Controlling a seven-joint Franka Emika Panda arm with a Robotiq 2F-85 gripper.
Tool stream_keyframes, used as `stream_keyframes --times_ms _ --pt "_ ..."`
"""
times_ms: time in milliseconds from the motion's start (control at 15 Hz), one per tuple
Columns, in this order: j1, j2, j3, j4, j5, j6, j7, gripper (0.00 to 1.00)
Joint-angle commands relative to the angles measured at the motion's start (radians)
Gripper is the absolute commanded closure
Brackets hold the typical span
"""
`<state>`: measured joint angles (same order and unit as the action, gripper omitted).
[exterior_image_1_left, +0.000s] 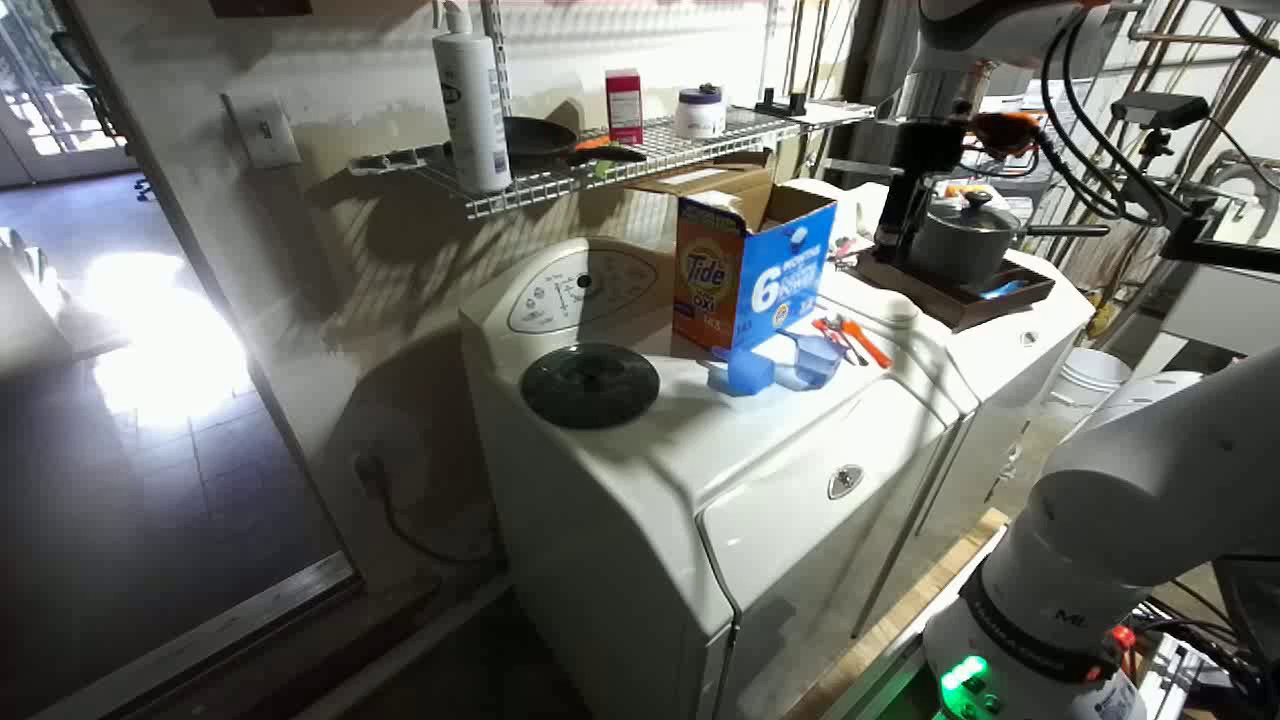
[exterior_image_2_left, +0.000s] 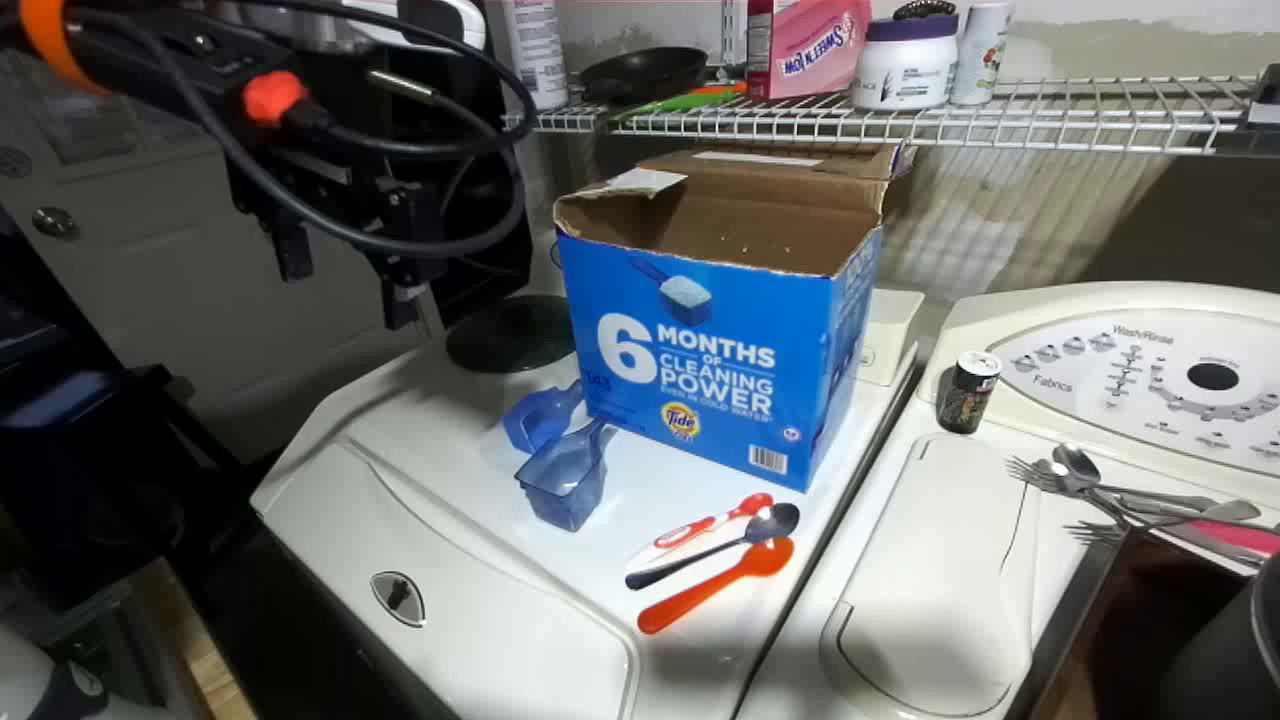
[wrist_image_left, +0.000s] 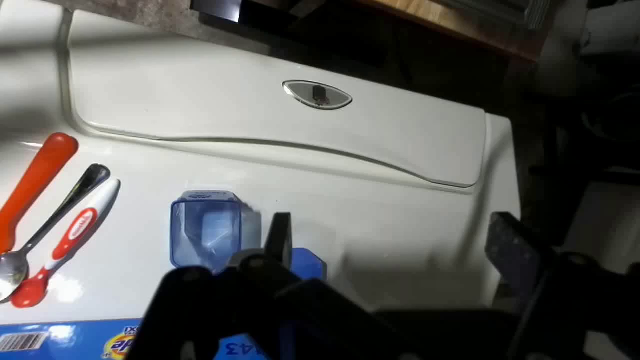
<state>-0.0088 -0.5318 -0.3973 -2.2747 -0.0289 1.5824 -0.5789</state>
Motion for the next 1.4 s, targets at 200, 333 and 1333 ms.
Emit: stream_keyframes --times_ms 200,333,1333 --pt "-0.039 0.021 0.016 0.002 0.022 -0.004 -0.019 0.0" --pt "-0.073 0.038 0.017 -0.015 -0.008 0.056 0.028 0.0" --pt "-0.218 0.254 0.04 -0.029 -0.073 0.352 0.246 0.0"
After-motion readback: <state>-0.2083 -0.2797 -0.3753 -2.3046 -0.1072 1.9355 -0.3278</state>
